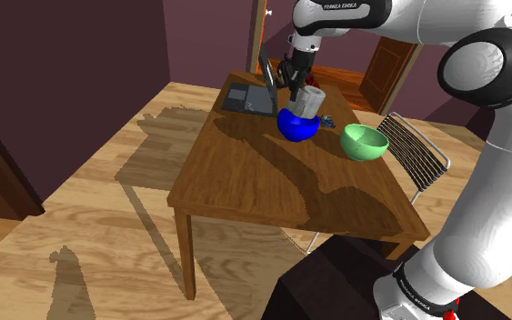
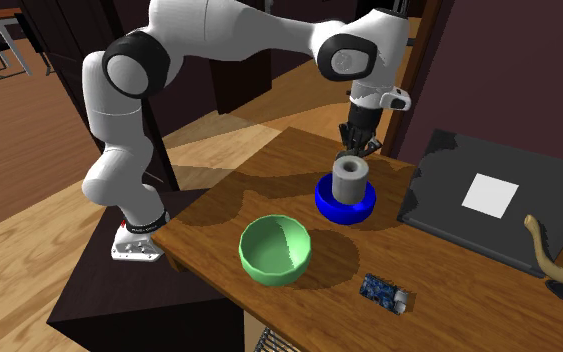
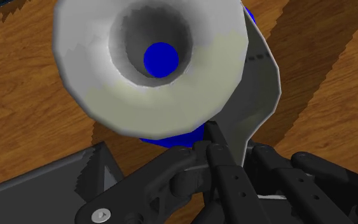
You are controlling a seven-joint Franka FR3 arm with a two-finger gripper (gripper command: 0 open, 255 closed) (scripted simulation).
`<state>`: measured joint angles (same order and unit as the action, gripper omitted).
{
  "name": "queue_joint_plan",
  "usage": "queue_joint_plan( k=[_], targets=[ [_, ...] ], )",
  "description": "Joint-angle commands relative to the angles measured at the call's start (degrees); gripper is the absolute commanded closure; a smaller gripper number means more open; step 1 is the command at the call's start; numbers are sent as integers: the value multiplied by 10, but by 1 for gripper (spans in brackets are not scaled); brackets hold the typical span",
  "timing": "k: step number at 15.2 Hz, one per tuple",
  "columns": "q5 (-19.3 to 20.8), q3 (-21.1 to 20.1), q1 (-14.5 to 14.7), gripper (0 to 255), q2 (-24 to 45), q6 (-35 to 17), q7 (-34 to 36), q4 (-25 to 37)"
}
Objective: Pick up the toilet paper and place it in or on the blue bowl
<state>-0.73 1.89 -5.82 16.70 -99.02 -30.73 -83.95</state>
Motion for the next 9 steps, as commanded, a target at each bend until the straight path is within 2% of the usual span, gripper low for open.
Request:
queue_joint_plan(
  k=[1,9],
  targets=[
    [0,0,-1,255,0,-16,-1,-15],
    [0,0,-1,255,0,-22,-1,-21]
  ],
)
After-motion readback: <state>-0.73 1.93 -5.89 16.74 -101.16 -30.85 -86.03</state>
